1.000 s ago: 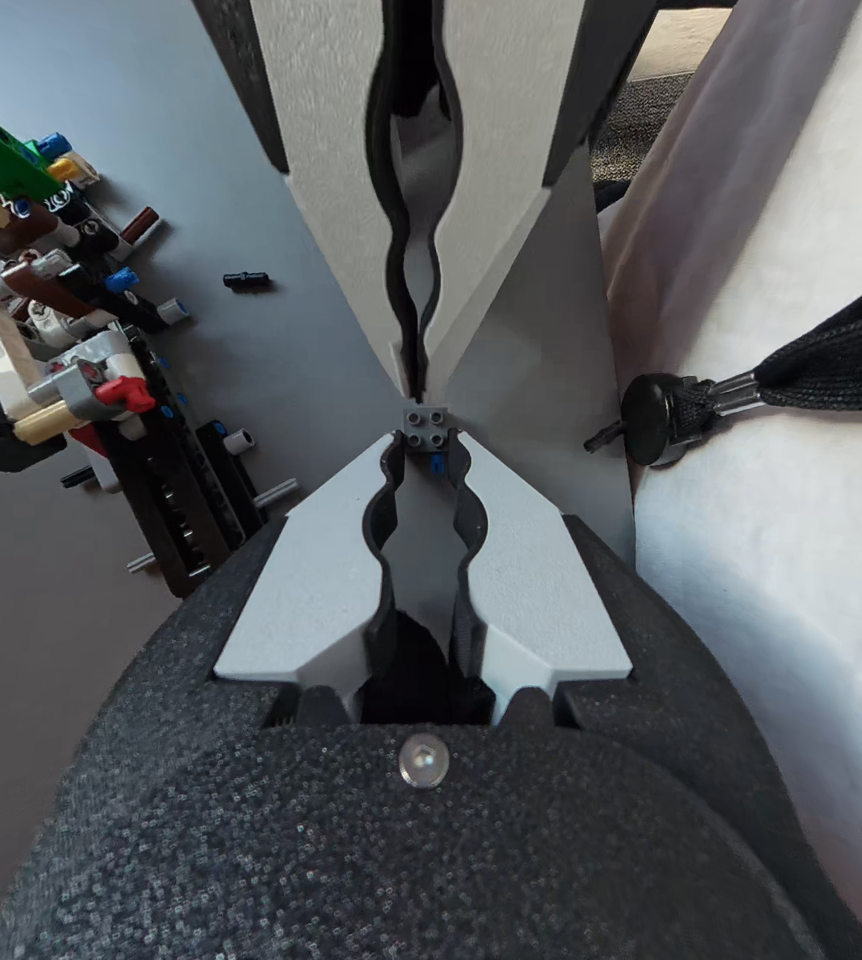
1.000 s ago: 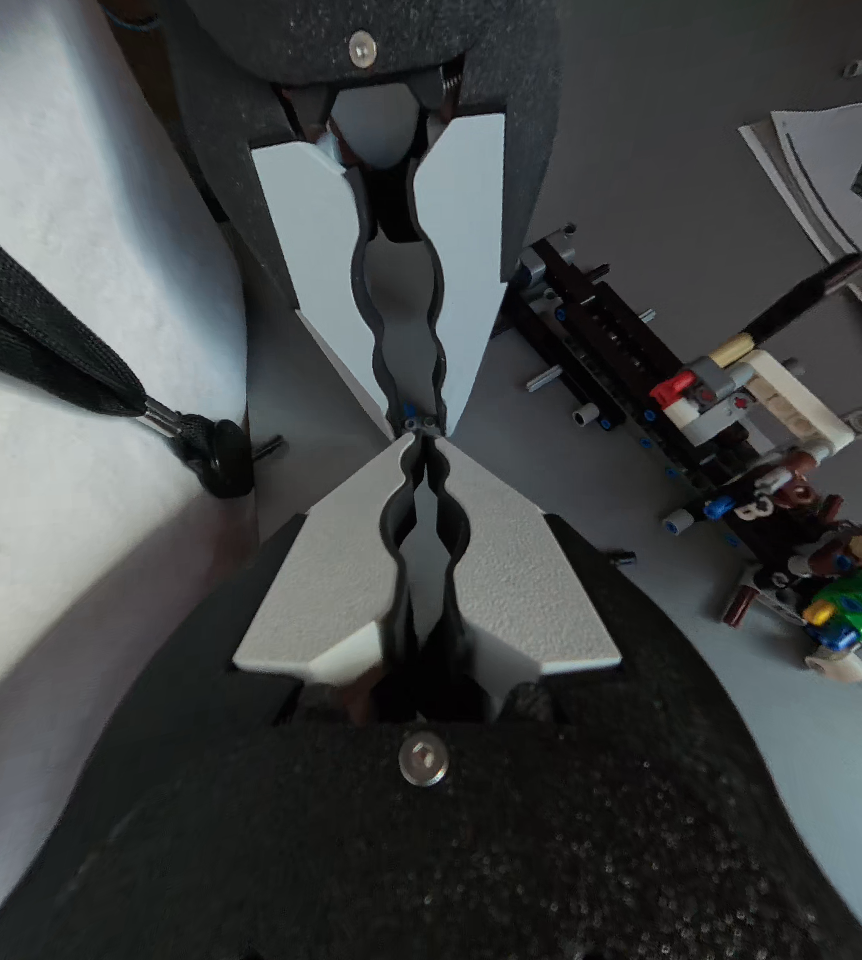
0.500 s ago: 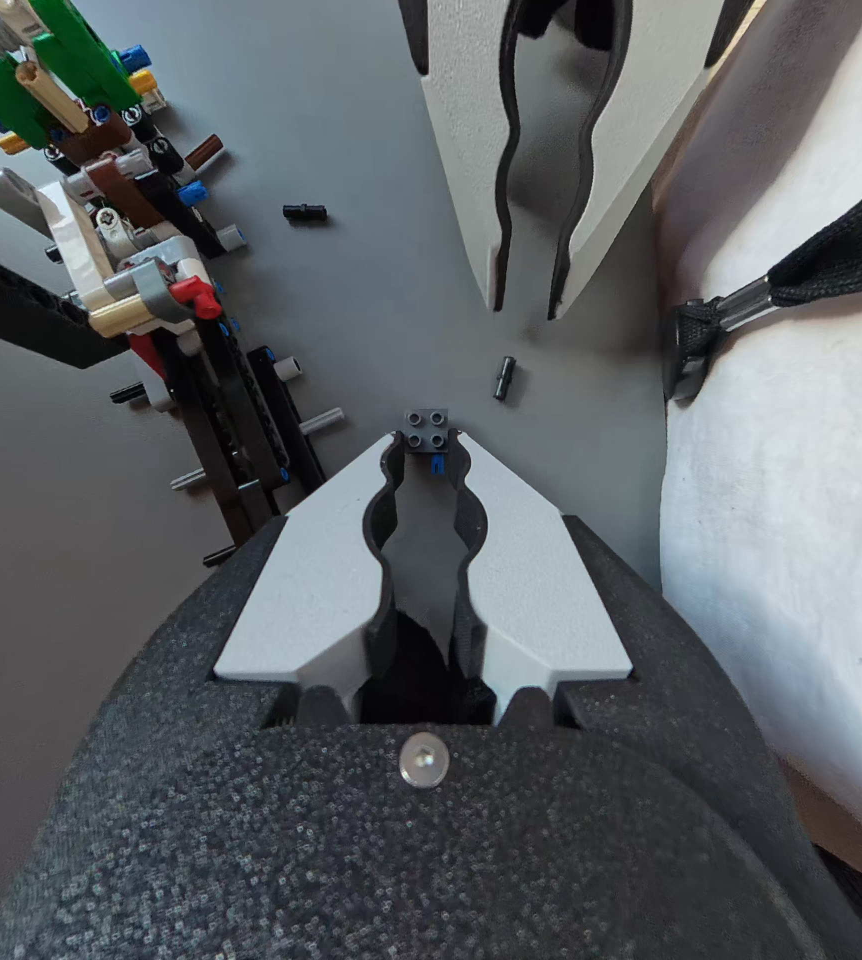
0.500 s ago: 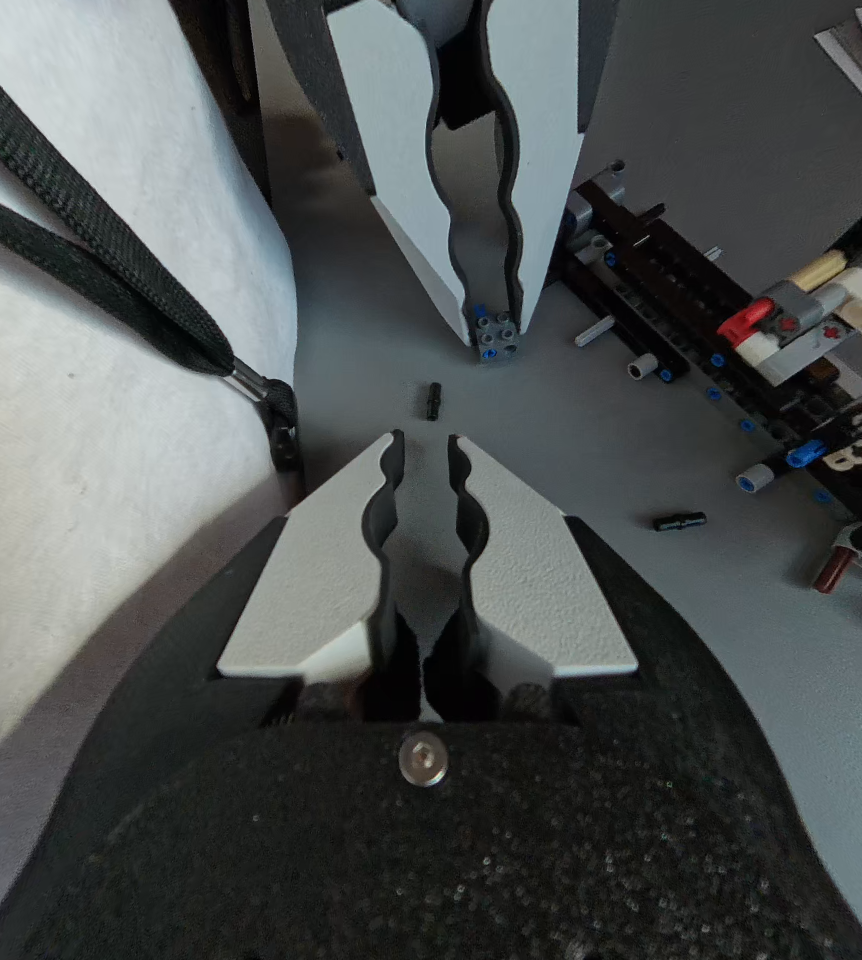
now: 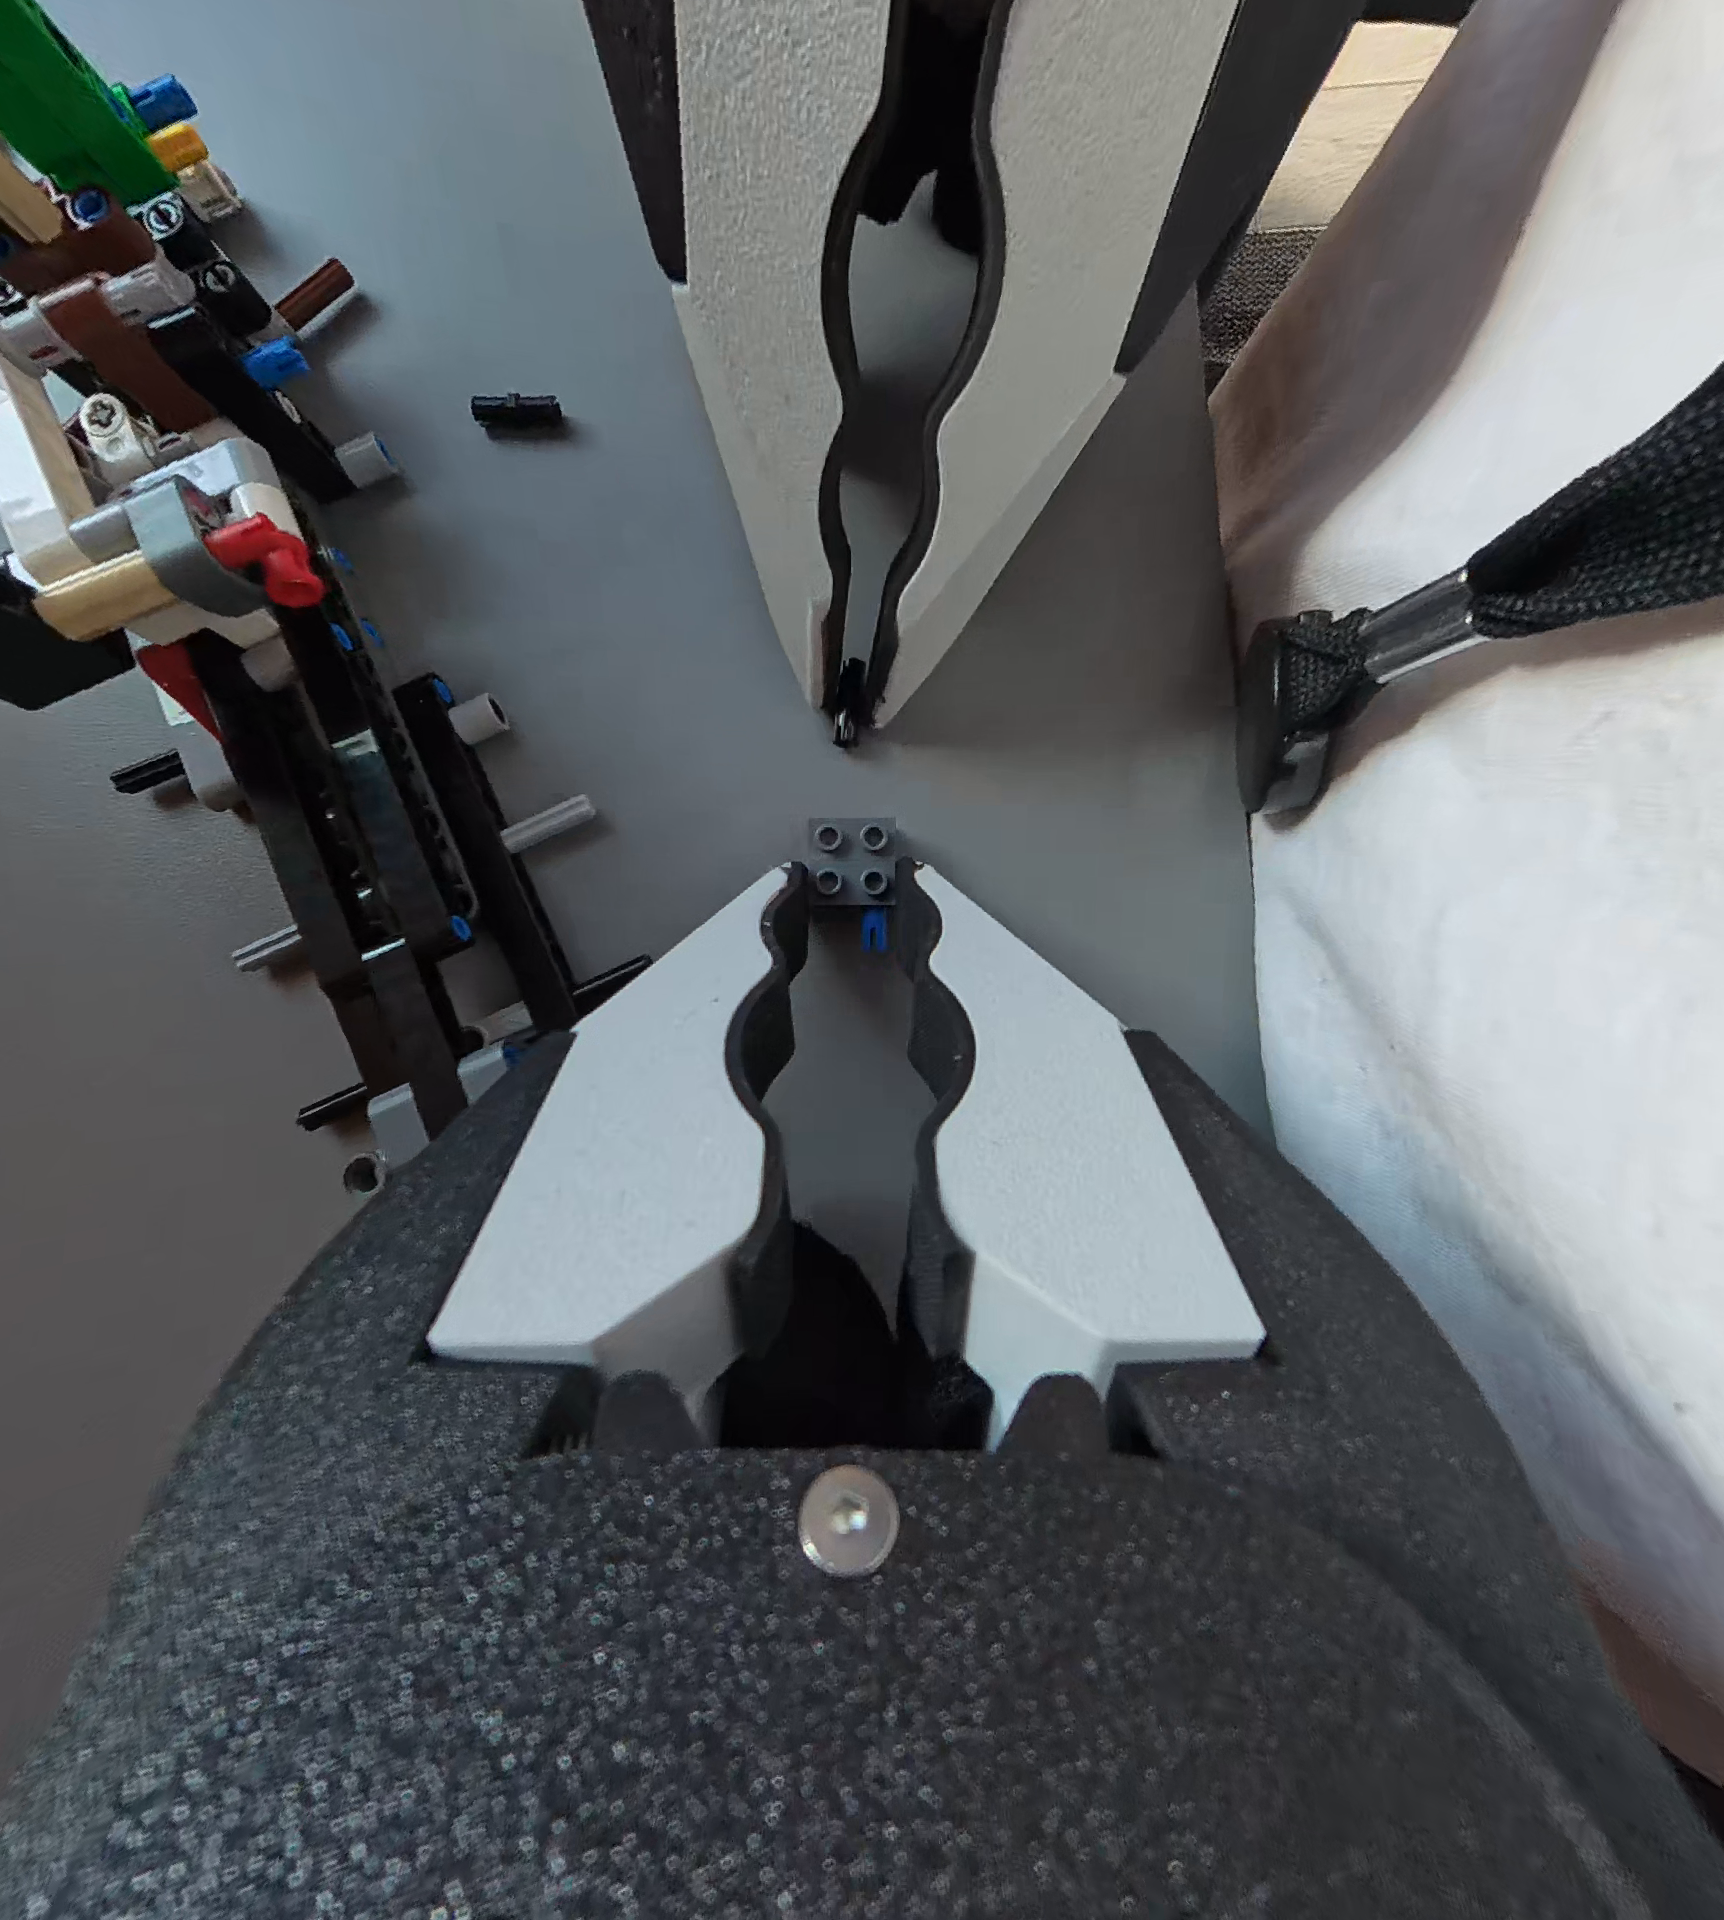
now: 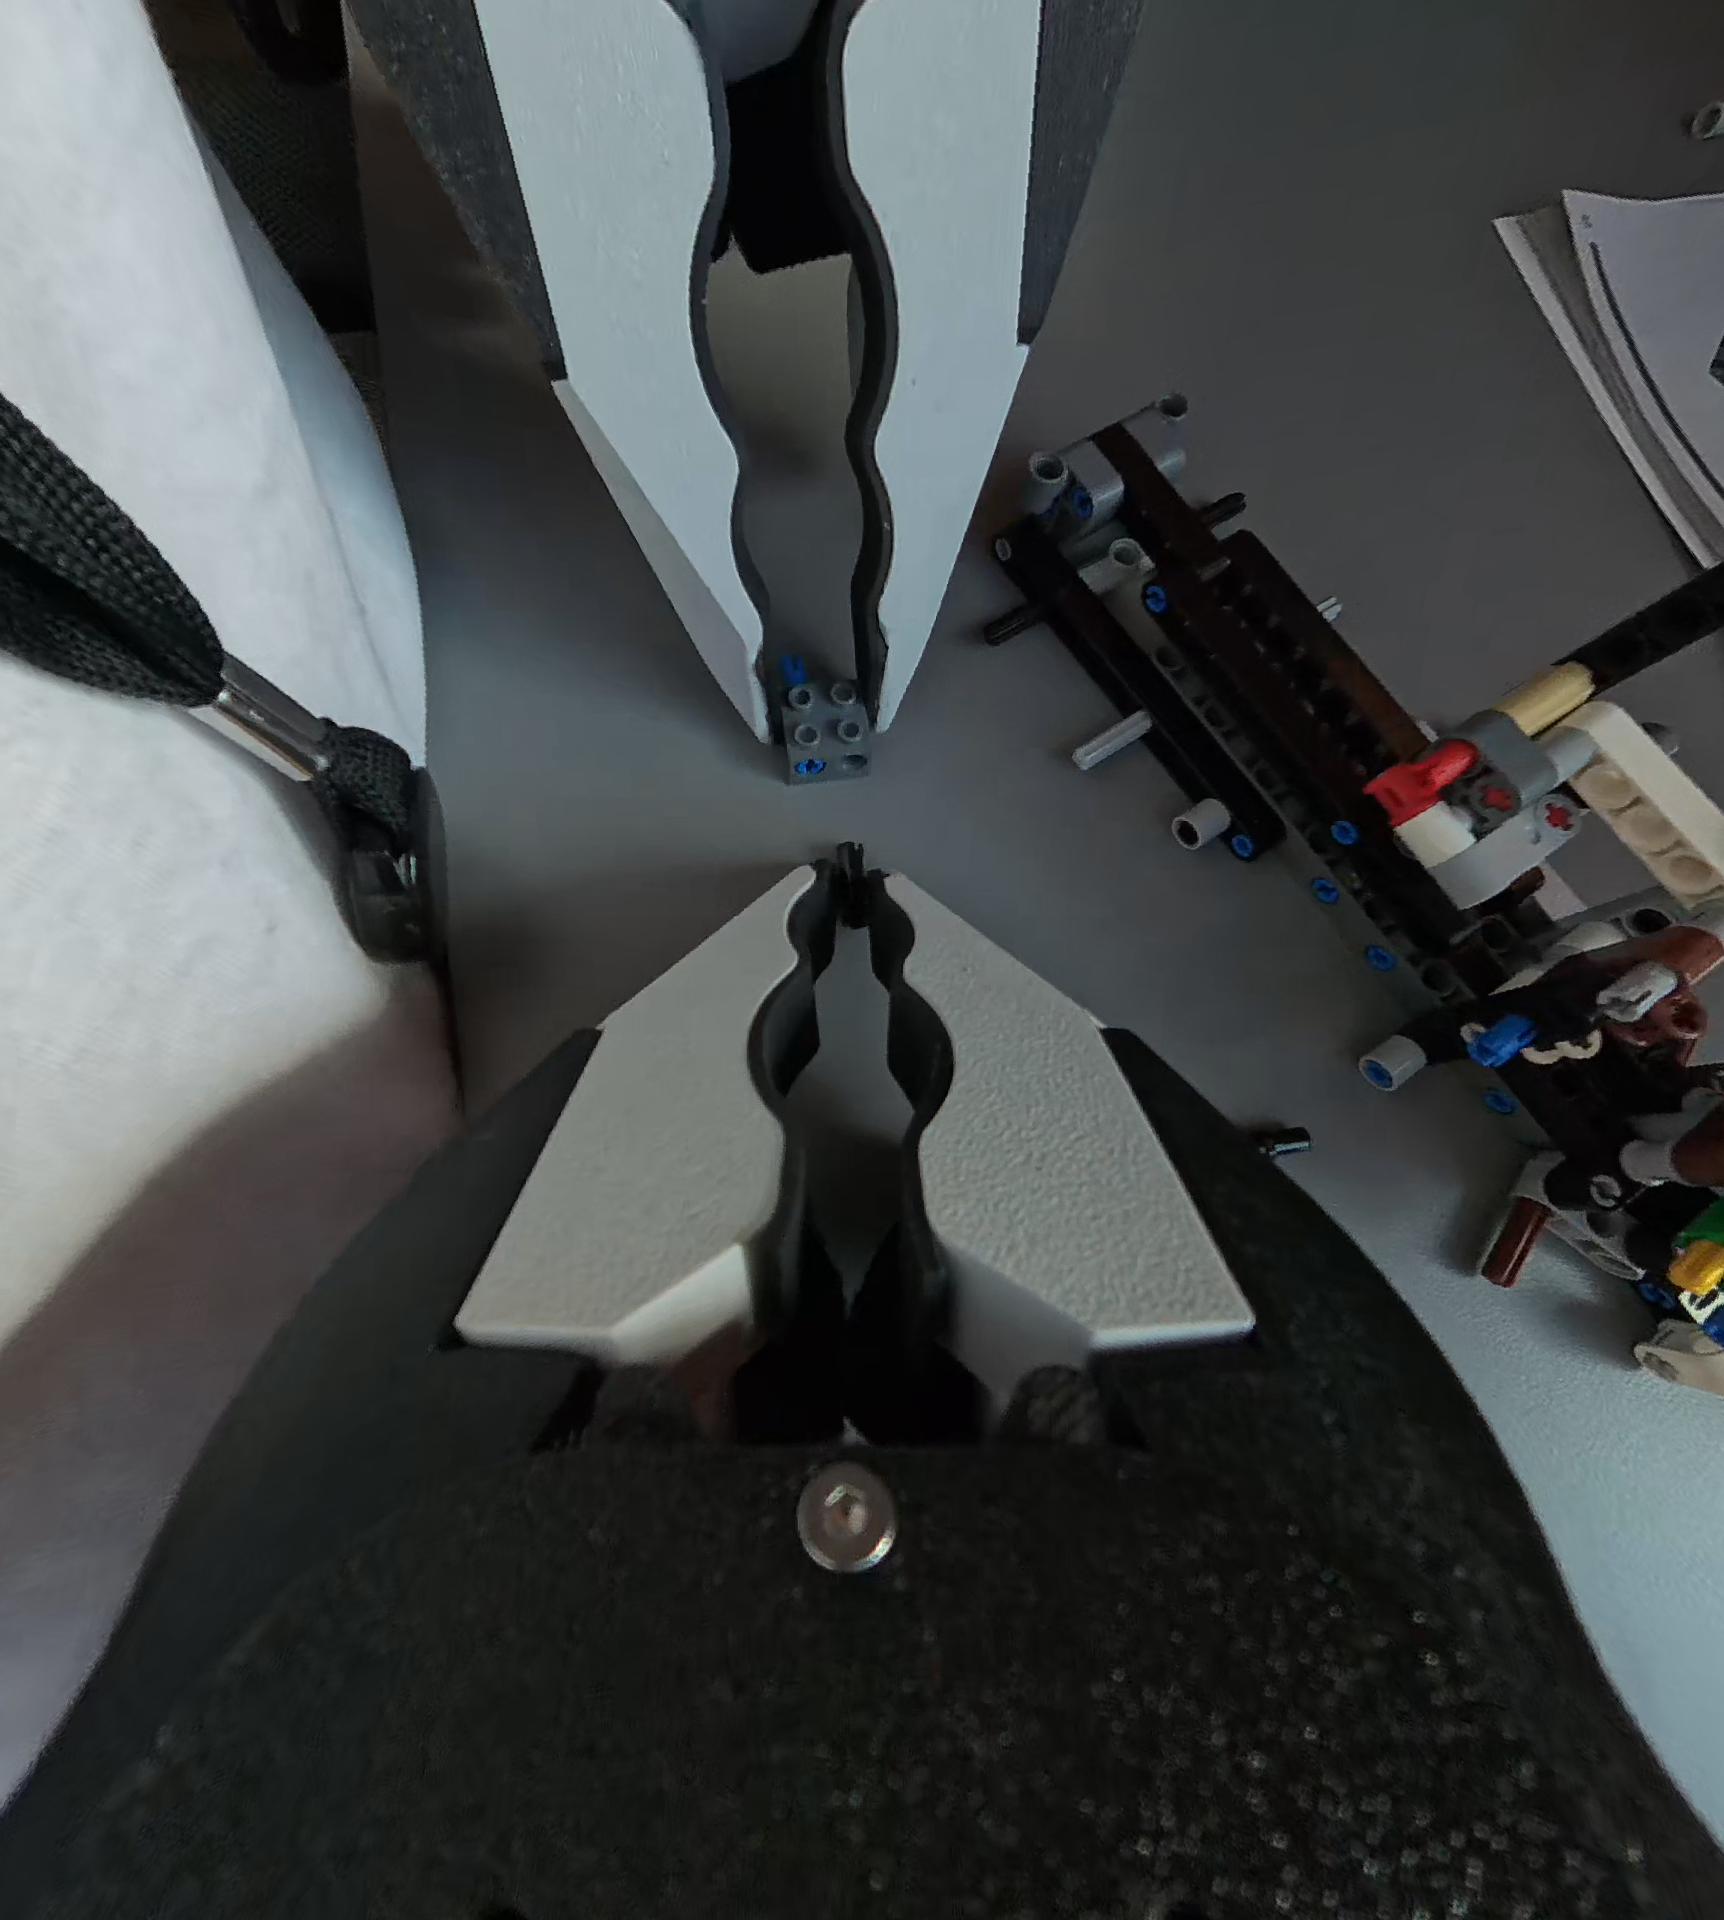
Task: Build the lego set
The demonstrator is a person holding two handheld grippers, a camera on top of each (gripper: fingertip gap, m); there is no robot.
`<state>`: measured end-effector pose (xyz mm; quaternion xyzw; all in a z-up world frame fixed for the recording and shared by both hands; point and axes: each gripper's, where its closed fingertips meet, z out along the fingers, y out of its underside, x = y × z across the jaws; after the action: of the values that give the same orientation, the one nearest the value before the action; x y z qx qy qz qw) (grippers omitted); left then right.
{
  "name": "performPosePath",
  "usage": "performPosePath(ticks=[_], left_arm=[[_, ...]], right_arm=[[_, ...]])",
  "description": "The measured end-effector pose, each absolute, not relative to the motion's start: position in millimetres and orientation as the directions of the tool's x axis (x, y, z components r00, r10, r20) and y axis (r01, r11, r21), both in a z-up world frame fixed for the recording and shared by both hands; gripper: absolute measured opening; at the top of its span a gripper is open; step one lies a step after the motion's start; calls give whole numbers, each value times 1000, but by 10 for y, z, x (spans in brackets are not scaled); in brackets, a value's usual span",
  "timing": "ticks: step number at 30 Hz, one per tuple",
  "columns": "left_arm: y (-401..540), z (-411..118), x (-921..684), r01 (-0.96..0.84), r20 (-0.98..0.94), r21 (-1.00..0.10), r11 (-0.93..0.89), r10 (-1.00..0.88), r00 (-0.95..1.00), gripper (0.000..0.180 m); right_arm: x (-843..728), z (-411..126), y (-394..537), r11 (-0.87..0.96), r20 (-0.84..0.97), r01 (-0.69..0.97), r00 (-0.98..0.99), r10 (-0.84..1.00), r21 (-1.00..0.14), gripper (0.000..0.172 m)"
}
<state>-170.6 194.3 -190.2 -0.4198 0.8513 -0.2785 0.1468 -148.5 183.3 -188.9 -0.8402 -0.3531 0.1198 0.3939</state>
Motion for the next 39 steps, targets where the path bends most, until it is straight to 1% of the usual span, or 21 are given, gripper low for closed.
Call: performPosePath(ticks=[4, 9, 11, 14, 23, 30, 33, 36, 39], left_arm=[[1922, -1903, -1699, -627, -17, -603, 493, -794, -607, 14], [1881, -1905, -1697, -622, -15, -593, 512, -779, -627, 14], [1875, -1905, -1696, -624, -10, -589, 513, -777, -629, 14], [1875, -1906, -1697, -626, -8, -585, 516, -776, -631, 14], [1876, -1907, -1701, -630, -4, -578, 519, -773, -634, 14], [1912, -1908, -1723, -642, -8, -573, 509, -787, -617, 14], [1921, -1907, -1725, -646, -6, -575, 502, -792, -610, 14], [1921, -1907, -1725, -645, -9, -578, 500, -794, -608, 14], [1921, -1906, -1725, -643, -6, -583, 497, -794, -608, 14]], right_arm=[[-1514, -1861, 1824, -425, 62, 493, 705, 707, -759, 4], [-1560, -1888, 1887, -415, 82, 523, 689, 720, -744, 4], [-1576, -1889, 1884, -425, 58, 517, 683, 729, -743, 4], [-1544, -1886, 1858, -446, 28, 504, 685, 728, -739, 13], [-1510, -1815, 1831, -422, 37, 507, 671, 740, -752, 12], [-1560, -1862, 1809, -434, 7, 525, 643, 766, -732, 15], [-1568, -1871, 1802, -455, 2, 524, 657, 754, -720, 16], [-1599, -1834, 1787, -465, -11, 490, 680, 733, -737, 17], [-1605, -1887, 1814, -463, 20, 496, 697, 716, -735, 16]])
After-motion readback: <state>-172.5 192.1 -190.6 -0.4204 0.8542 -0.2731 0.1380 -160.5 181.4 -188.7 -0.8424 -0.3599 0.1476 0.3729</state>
